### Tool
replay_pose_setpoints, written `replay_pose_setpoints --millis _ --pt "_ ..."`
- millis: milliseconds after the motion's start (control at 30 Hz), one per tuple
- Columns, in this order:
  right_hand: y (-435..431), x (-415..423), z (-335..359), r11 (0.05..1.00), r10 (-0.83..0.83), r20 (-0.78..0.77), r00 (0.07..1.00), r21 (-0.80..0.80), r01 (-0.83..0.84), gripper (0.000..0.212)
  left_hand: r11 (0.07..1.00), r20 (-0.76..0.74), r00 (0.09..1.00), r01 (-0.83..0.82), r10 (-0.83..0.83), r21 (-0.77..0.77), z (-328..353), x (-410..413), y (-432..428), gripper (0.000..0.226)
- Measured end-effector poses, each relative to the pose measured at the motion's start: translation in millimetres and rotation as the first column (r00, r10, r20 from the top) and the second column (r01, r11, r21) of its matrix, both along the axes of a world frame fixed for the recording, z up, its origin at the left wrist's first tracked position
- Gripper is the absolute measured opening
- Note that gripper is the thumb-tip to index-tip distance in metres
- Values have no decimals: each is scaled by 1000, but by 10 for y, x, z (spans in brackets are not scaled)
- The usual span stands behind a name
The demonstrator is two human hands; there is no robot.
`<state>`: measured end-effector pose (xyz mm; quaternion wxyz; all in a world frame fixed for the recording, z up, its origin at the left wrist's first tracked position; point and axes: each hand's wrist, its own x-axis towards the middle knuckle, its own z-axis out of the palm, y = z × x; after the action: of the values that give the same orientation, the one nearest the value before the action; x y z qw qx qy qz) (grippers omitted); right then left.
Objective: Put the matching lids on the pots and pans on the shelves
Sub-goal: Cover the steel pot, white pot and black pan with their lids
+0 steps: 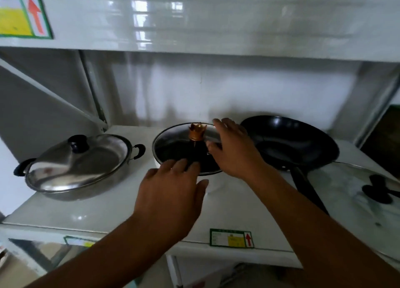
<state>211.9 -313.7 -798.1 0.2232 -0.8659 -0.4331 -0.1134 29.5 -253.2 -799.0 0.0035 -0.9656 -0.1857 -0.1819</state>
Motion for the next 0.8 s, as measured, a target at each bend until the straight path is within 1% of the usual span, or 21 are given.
replay_pose_setpoints --millis 100,233,333,467,600,700,800 --pt "-593 28 108 999 23 16 1000 24 -24 60 994 159 984 92 -82 -53 107 341 -337 42" --pt "-1349 200 269 999 26 58 998 43 -28 57 994 238 965 112 -106 -14 260 826 -821 43" --pt "-1749 417 275 999 7 25 1000 38 -8 61 992 284 951 130 -125 3 293 1121 -1112 41" --pt "-2191 673 180 997 -60 -18 998 40 61 64 991 268 955 132 -125 -8 229 1464 -1437 42" --pt "-2537 907 86 994 -107 -18 994 22 107 59 993 254 961 118 -110 -18 118 1756 -1686 40" --pt "-2792 1074 -1 988 -156 -43 987 0 156 58 994 211 975 89 -73 -69 -15 1930 -1789 37" --pt "-3016 1241 -129 976 -216 -80 973 -32 214 58 992 137 990 34 -17 -121 -196 2018 -1816 36"
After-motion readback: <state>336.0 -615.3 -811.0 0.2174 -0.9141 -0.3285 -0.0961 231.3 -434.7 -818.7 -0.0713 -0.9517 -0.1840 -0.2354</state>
